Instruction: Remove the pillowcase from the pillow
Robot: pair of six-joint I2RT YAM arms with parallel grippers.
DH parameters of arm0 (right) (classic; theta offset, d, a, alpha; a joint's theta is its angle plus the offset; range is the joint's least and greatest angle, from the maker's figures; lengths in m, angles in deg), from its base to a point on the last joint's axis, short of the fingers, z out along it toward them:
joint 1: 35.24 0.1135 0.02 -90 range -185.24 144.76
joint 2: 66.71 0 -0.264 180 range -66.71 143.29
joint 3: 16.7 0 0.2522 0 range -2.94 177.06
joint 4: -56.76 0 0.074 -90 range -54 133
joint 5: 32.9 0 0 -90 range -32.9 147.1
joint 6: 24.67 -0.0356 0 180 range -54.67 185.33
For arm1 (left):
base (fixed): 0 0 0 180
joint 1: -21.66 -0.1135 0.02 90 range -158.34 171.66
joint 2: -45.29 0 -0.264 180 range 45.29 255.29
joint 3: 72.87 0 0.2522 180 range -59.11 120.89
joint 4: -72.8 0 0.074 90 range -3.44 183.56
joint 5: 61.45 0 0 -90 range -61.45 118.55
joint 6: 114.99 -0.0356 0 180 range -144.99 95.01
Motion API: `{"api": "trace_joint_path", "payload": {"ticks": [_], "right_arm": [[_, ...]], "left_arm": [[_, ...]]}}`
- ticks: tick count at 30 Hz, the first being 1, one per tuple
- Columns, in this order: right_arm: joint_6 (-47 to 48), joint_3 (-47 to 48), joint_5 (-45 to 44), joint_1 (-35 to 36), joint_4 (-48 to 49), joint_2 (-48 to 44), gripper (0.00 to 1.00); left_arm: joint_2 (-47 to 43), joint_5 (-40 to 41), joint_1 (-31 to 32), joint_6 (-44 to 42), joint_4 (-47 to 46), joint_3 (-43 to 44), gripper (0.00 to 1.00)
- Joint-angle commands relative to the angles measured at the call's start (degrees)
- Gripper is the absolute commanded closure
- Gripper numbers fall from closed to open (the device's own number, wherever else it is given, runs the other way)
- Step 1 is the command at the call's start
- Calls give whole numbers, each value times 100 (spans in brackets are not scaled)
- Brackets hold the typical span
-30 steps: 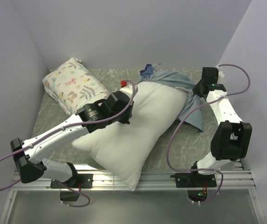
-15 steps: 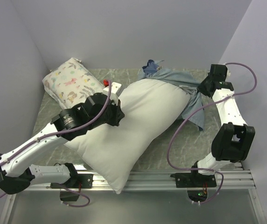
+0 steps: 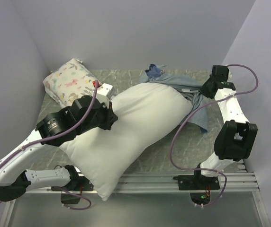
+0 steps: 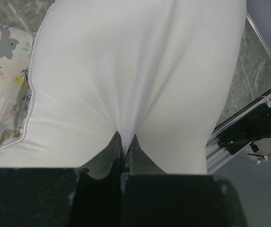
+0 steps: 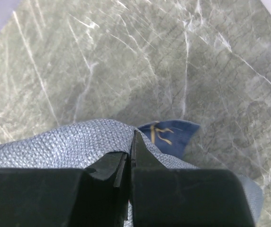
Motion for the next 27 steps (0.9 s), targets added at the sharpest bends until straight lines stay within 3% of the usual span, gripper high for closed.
{"api": "trace_joint_path", "payload": {"ticks": [1, 11, 17, 27], "right_arm": [[119, 405, -1416, -381, 905, 201, 100], [49, 872, -1223, -364, 668, 263, 100], [66, 854, -1047, -232, 756, -246, 100], [31, 2521, -1258, -223, 132, -650, 100]], "left_arm": [[-694, 651, -55, -143, 266, 482, 100], [-862, 563, -55, -134, 222, 350, 100], [-677, 124, -47, -11, -305, 87, 100], [-36, 1, -55, 50, -1033, 183, 100]]}}
